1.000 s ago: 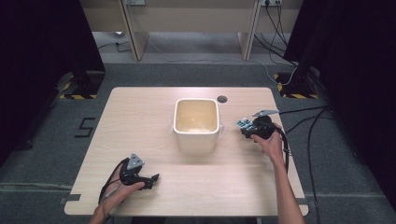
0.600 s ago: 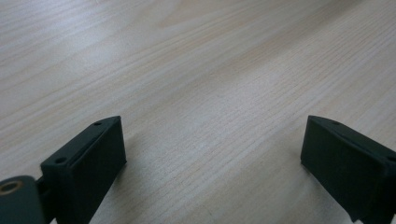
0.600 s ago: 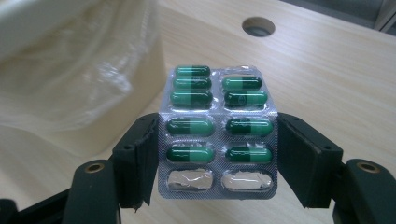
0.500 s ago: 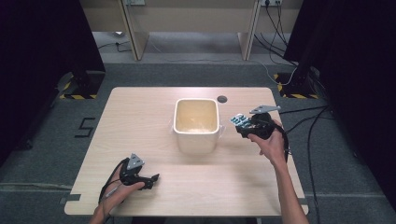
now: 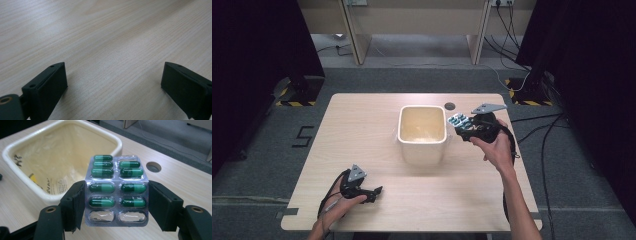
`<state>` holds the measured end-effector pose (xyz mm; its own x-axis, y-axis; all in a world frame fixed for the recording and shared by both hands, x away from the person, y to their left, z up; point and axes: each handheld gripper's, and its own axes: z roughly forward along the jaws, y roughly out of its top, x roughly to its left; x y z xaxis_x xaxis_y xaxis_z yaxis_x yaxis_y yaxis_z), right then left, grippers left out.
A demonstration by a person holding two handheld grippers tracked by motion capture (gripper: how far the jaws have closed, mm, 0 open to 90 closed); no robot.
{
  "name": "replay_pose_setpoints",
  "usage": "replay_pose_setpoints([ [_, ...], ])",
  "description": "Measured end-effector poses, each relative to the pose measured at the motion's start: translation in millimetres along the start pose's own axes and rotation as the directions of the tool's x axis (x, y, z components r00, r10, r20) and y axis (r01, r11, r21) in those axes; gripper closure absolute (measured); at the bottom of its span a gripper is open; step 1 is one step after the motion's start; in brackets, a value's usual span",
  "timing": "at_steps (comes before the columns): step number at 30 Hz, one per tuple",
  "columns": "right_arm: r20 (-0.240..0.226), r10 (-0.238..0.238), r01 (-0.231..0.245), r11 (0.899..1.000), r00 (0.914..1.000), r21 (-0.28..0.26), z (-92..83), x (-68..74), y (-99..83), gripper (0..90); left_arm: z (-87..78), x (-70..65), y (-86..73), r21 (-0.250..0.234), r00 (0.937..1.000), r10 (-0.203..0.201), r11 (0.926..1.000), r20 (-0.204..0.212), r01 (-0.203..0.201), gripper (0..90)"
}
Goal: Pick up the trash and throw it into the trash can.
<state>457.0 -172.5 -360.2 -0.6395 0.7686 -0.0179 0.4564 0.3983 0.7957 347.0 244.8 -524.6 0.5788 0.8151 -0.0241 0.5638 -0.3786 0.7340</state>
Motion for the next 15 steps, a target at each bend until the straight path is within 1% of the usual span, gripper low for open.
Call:
replay_pose_setpoints([
  [1,-0.006,-0.005,0.005,1.0,1.0,-0.007,-0.9,2.8,5.9,34.9,0.0,0.0,0.0,0.0,1.0,0.0,1.0,0.0,0.0,5.6],
  [3,-0.007,-0.011,0.011,1.0,0.9999,-0.011,-0.8,4.2,8.1,34.9,0.0,0.0,0.0,0.0,1.0,0.0,1.0,0.0,0.0,5.6],
  [5,-0.025,-0.032,0.031,0.999,0.9992,-0.018,0.9,11.8,17.0,34.9,0.0,0.0,0.0,0.0,1.0,0.0,1.0,0.0,0.0,5.6],
  [6,-0.025,-0.032,0.031,0.999,0.9992,-0.018,0.9,11.8,17.0,34.9,0.0,0.0,0.0,0.0,1.0,0.0,1.0,0.0,0.0,5.6],
  [7,-0.033,-0.042,0.041,0.999,0.9986,-0.011,4.6,17.5,21.6,34.9,0.0,0.1,0.0,0.0,1.0,0.001,1.0,0.0,-0.001,5.6],
  [8,-0.033,-0.042,0.041,0.999,0.9986,-0.011,4.6,17.5,21.6,34.9,0.0,0.1,0.0,0.0,1.0,0.001,1.0,0.0,-0.001,5.6],
  [9,-0.041,-0.053,0.053,0.999,0.9977,-0.006,9.6,22.3,25.0,34.9,0.0,0.1,0.0,0.0,1.0,0.001,1.0,0.0,-0.001,5.6],
  [10,-0.041,-0.053,0.053,0.999,0.9977,-0.006,9.6,22.3,25.0,34.9,0.0,0.1,0.0,0.0,1.0,0.001,1.0,0.0,-0.001,5.6],
  [11,-0.049,-0.059,0.059,0.998,0.9971,-0.004,14.7,27.3,28.1,34.9,0.0,0.1,0.0,0.0,1.0,0.001,1.0,0.0,-0.001,5.6],
  [12,-0.049,-0.059,0.059,0.998,0.9971,-0.004,14.7,27.3,28.1,34.9,0.0,0.1,0.0,0.0,1.0,0.001,1.0,0.0,-0.001,5.6],
  [13,-0.058,-0.069,0.069,0.998,0.9959,0.002,20.1,31.8,30.7,34.9,0.0,0.1,0.0,0.0,1.0,0.001,1.0,0.0,-0.001,5.6],
  [14,-0.058,-0.069,0.069,0.998,0.9959,0.002,20.1,31.8,30.7,34.9,0.0,0.1,0.0,0.0,1.0,0.001,1.0,0.0,-0.001,5.6],
  [15,-0.064,-0.075,0.076,0.997,0.9951,0.012,25.6,36.2,33.1,34.9,0.0,0.1,0.0,0.0,1.0,0.001,1.0,0.0,-0.001,5.6],
])
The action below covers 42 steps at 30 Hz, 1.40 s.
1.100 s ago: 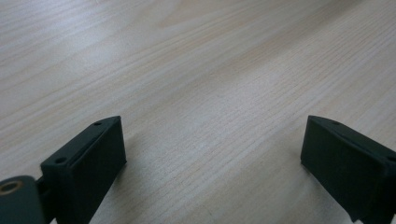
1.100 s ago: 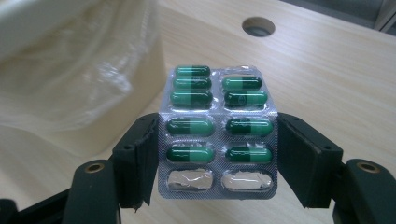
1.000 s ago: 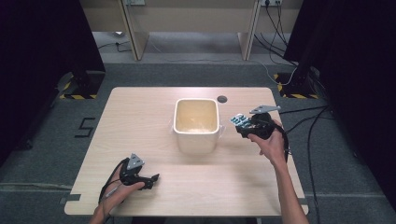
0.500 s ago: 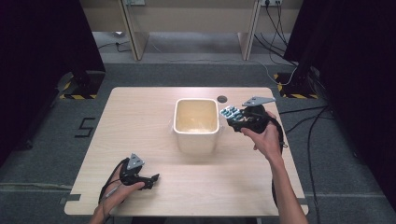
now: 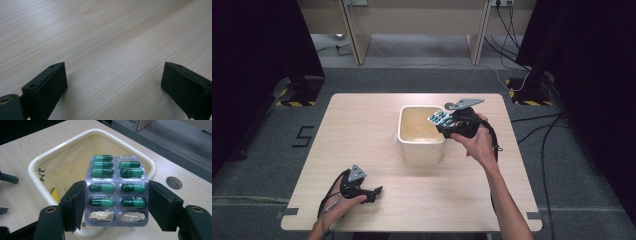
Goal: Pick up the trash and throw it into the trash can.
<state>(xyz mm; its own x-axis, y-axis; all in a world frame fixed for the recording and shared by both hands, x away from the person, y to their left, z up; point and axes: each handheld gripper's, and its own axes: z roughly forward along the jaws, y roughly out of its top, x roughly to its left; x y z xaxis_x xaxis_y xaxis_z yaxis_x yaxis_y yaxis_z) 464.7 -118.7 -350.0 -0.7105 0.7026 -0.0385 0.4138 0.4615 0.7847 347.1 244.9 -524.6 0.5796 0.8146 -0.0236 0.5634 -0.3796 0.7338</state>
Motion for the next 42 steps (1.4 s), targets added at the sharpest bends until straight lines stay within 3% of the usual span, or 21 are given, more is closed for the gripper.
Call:
replay_pose_setpoints([
  [16,-0.02,-0.026,0.027,0.998,0.9995,0.051,38.5,11.8,10.0,34.9,0.0,0.0,0.0,0.0,1.0,0.0,1.0,0.0,0.0,5.6],
  [22,-0.049,-0.002,0.006,0.997,0.9988,0.072,50.4,11.7,8.7,34.1,0.0,0.0,0.0,0.0,1.0,0.0,1.0,0.0,0.0,5.6],
  [26,-0.034,0.021,-0.019,0.998,0.9992,0.064,56.4,11.6,7.9,18.8,0.0,0.1,0.0,0.0,1.0,0.0,1.0,0.001,0.0,5.6],
  [33,-0.037,0.008,-0.007,0.999,0.9993,0.036,48.1,11.9,7.2,20.1,0.0,0.1,0.0,0.0,1.0,0.0,1.0,0.001,0.0,5.6],
  [42,0.005,0.02,-0.02,1.0,0.9998,0.002,19.6,3.1,-3.9,19.6,0.0,0.0,0.0,0.0,1.0,0.0,1.0,0.0,0.0,5.6],
])
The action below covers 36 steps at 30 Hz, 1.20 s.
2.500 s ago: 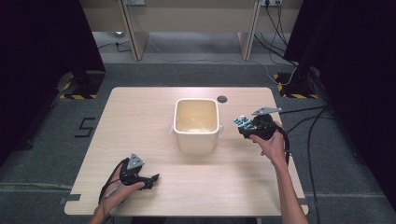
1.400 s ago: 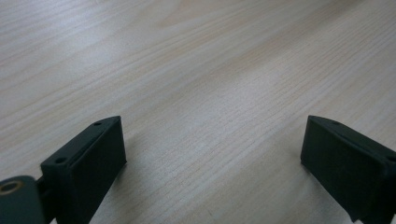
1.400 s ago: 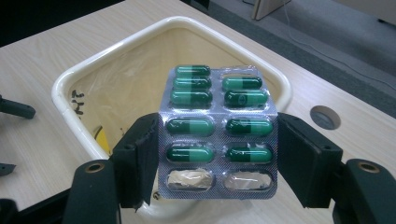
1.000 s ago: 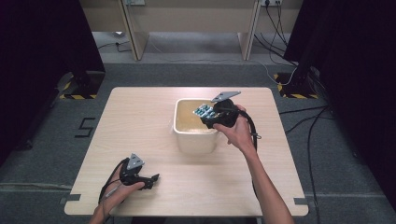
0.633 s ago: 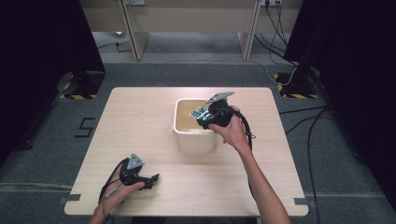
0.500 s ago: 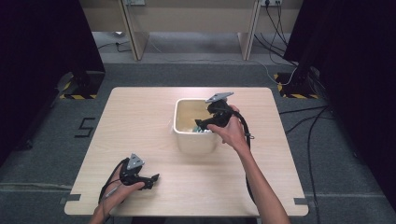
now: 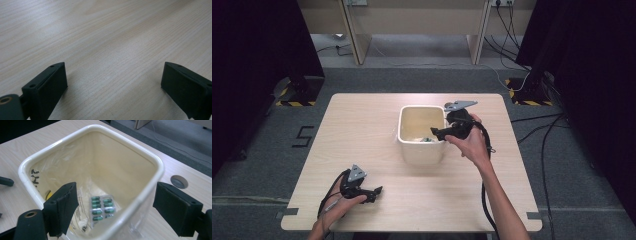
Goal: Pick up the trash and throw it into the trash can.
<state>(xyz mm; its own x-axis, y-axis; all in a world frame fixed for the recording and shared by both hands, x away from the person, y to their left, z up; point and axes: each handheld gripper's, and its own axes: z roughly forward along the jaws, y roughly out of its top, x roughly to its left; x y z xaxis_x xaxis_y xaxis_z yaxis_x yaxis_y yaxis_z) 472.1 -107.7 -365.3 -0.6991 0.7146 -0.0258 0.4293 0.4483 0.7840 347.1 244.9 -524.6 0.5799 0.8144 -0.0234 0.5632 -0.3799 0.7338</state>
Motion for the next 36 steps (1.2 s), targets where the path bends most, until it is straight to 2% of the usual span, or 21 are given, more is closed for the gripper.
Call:
replay_pose_setpoints([
  [6,0.028,0.017,-0.016,1.0,0.9995,-0.016,-17.2,-9.3,-14.1,19.4,0.0,0.0,0.0,0.0,1.0,0.0,1.0,0.0,0.0,5.6],
  [16,0.057,0.024,-0.023,0.999,0.9981,-0.029,-32.3,-17.9,-28.6,19.3,0.0,0.0,0.0,0.0,1.0,0.0,1.0,0.0,0.0,5.6],
  [27,0.078,0.042,-0.039,0.999,0.9961,-0.036,-43.0,-25.6,-45.2,19.3,0.0,0.0,0.0,0.0,1.0,0.0,1.0,0.0,0.0,5.6],
  [36,0.099,0.065,-0.064,0.998,0.9929,-0.016,-48.2,-33.5,-71.0,19.3,-0.3,0.4,0.0,0.005,1.0,0.006,1.0,0.0,-0.006,5.6],
])
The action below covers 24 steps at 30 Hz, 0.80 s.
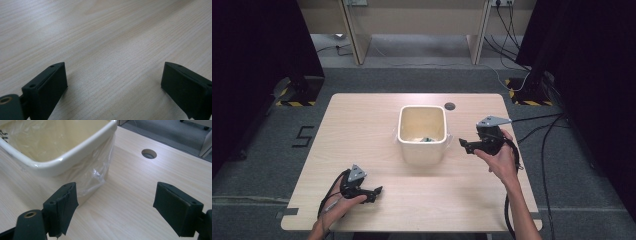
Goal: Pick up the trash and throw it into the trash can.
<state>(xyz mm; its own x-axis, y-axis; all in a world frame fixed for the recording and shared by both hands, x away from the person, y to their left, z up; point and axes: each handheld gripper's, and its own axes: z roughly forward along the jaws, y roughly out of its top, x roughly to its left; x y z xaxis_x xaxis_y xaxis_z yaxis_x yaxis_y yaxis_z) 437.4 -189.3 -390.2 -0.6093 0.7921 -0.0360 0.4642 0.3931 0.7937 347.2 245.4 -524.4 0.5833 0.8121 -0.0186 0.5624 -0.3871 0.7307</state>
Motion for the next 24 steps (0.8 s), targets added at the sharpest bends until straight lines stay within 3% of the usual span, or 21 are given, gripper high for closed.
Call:
replay_pose_setpoints([
  [24,0.045,0.034,-0.035,0.999,0.9984,0.029,-11.7,-9.4,-47.2,19.1,0.3,-0.5,0.0,-0.005,1.0,-0.006,1.0,0.0,0.006,5.6],
])
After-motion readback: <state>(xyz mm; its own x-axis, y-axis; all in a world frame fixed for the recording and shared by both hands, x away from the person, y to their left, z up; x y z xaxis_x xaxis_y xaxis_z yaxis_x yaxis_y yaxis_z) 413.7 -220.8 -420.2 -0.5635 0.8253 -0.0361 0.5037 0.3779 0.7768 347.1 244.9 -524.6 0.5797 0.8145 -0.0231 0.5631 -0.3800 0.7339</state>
